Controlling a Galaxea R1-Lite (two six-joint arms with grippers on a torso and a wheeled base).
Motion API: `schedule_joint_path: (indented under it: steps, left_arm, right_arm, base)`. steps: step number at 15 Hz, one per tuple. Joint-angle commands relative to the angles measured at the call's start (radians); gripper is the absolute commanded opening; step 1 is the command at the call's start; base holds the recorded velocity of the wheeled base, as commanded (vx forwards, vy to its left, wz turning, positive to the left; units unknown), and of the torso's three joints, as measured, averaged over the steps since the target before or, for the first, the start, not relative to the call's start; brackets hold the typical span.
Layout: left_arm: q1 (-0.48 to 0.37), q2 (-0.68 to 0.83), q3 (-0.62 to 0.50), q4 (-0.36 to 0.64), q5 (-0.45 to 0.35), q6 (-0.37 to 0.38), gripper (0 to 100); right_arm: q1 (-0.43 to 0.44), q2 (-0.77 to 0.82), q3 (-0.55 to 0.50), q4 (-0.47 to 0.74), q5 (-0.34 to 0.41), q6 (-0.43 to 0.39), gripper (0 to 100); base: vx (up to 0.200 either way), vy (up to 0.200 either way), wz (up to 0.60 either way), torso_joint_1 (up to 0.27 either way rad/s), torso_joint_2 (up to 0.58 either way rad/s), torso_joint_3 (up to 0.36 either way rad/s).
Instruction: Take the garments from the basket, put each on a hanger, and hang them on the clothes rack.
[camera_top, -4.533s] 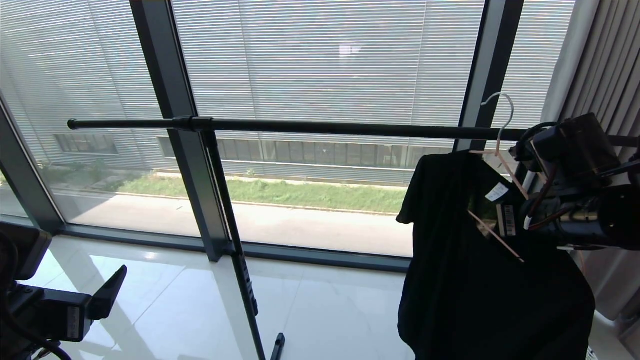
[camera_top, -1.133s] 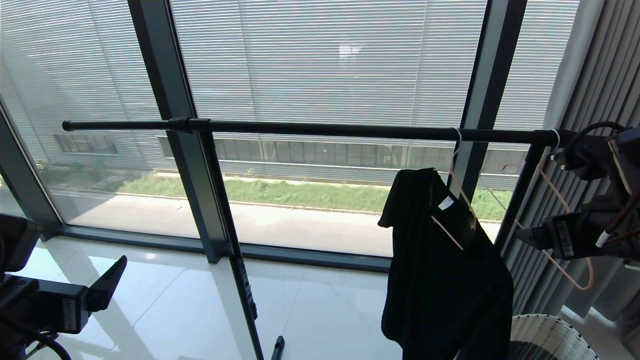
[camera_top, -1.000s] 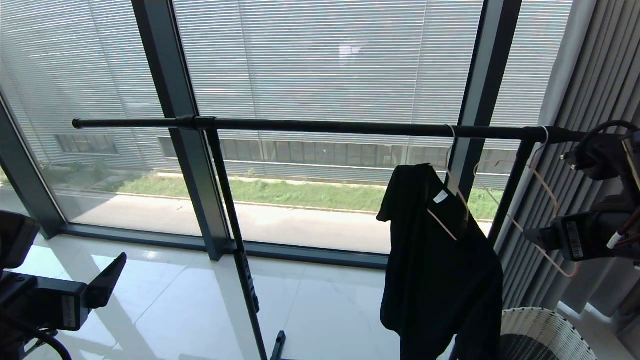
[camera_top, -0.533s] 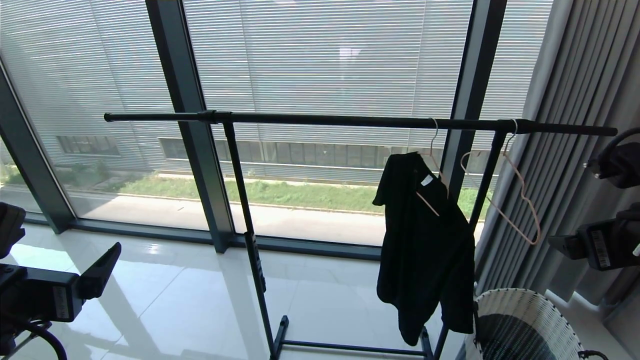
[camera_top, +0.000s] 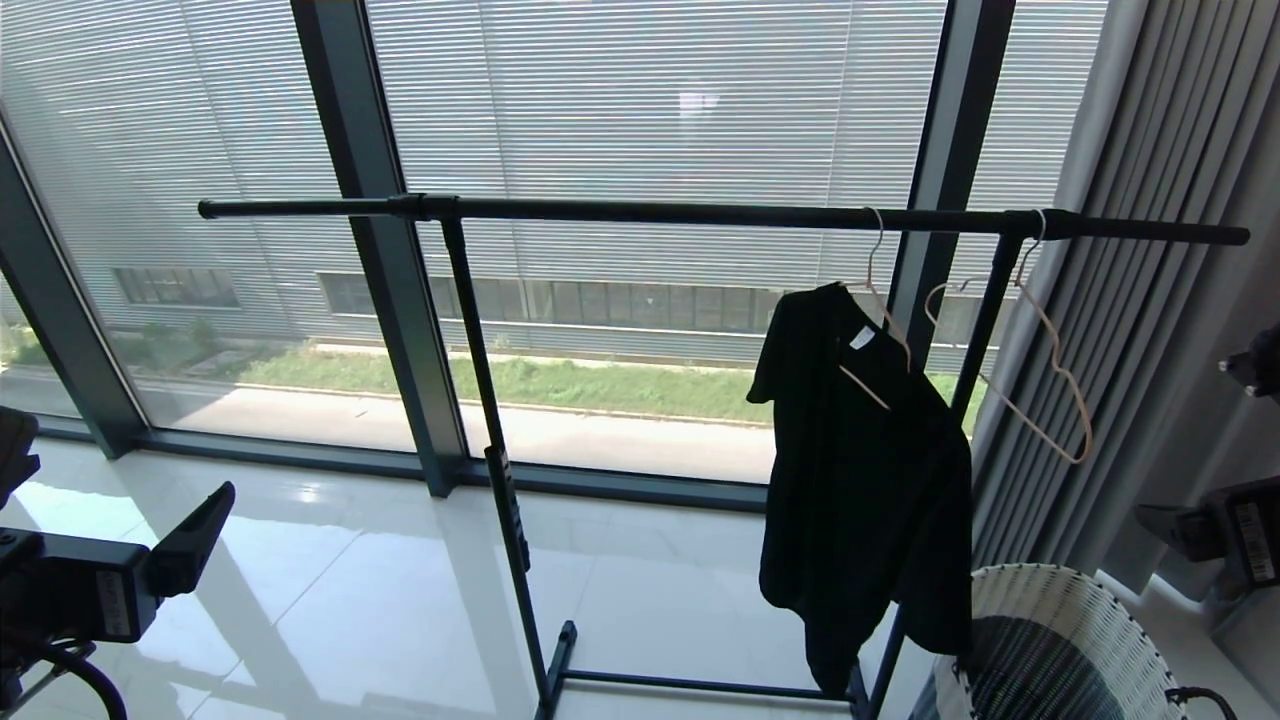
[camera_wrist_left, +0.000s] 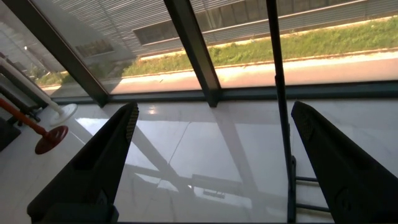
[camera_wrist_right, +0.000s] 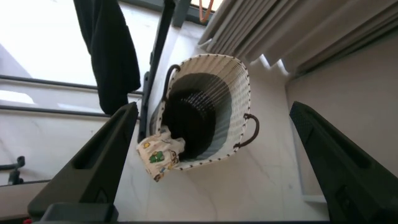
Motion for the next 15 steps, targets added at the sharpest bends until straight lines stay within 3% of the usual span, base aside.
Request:
schedule_joint_path:
  steps: [1, 11, 15]
  left_arm:
    - [0.002, 0.001, -0.002, -0.001, 0.001, 0.001, 100]
    - [0.003, -0.001, -0.008, -0.001, 0.001, 0.002, 100]
    - [0.005, -0.004, -0.031, -0.001, 0.014, 0.002, 100]
  right_arm:
    - [-0.001, -0.05, 0.041, 0.001, 0.0, -0.006, 100]
    - [-0.007, -0.111, 0.101, 0.003, 0.0, -0.007, 100]
    - [-0.008, -0.138, 0.101, -0.003, -0.003, -0.068, 100]
  base:
    - [0.0, 0.0, 0.0, -0.217, 0.52, 0.271]
    - [0.0, 0.0, 0.0, -0.204, 0.49, 0.285]
    - [0.0, 0.0, 0.0, -0.15, 0.4, 0.242]
